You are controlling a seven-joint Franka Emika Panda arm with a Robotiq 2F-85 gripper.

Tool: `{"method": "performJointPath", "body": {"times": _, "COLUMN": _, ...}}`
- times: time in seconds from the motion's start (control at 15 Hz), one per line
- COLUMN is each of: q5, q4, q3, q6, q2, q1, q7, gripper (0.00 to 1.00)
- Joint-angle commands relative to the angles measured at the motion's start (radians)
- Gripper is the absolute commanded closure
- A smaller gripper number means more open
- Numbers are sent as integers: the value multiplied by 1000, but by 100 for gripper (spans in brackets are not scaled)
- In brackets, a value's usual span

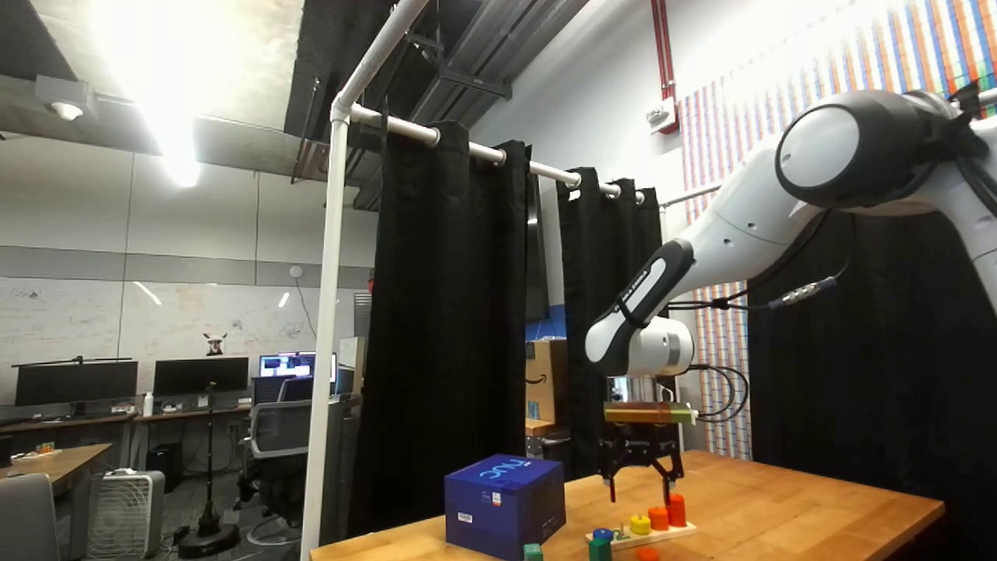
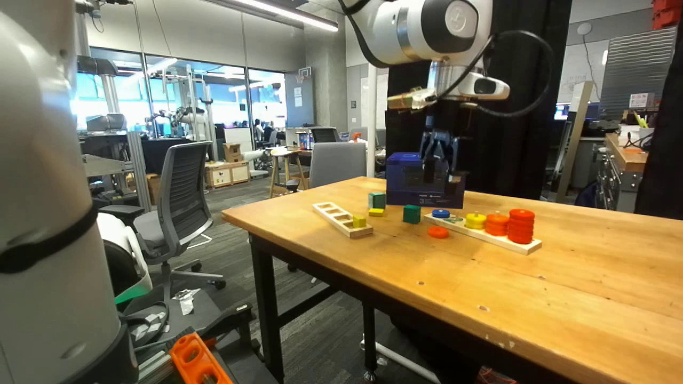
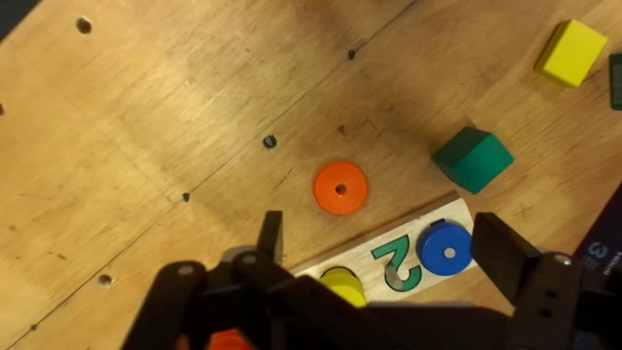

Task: Pick up the orange object and put it on the table

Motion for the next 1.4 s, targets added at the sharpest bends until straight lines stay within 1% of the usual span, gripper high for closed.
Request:
{"method": "performJointPath", "body": {"times": 0.0, "q5": -80, "q4": -84, "q3": 16, "q6": -94, "q2": -220, "q1": 17, "q7": 51, "gripper": 0}}
{"method": "performJointPath", "body": {"times": 0.2, "q5": -104, "q4": -113, "q3": 43, "q6": -212, "q2": -373, "q1": 2, "q7": 7, "gripper": 0}}
{"method": "performJointPath", "body": {"times": 0.4, "q5": -101, "q4": -117, "q3": 44, "q6": -344, "q2": -481, "q1": -9, "q7": -142, "gripper": 0}}
{"method": "performJointPath", "body": {"times": 0.67, "q5": -115, "q4": -134, "q3": 16, "q6": -466, "q2": -583, "q1": -15, "q7": -381, "gripper": 0}}
{"method": "performJointPath", "body": {"times": 0.93, "q5": -153, "q4": -159, "q3": -28, "q6": -517, "q2": -635, "q1": -18, "q7": -626, "gripper": 0}}
{"method": "performJointPath", "body": {"times": 1.13, "q5": -186, "q4": -197, "q3": -39, "q6": -523, "q2": -677, "q1": -25, "q7": -691, "gripper": 0}}
{"method": "performJointPath", "body": {"times": 1.33, "q5": -191, "q4": -256, "q3": -40, "q6": -520, "q2": -736, "q1": -29, "q7": -691, "gripper": 0}}
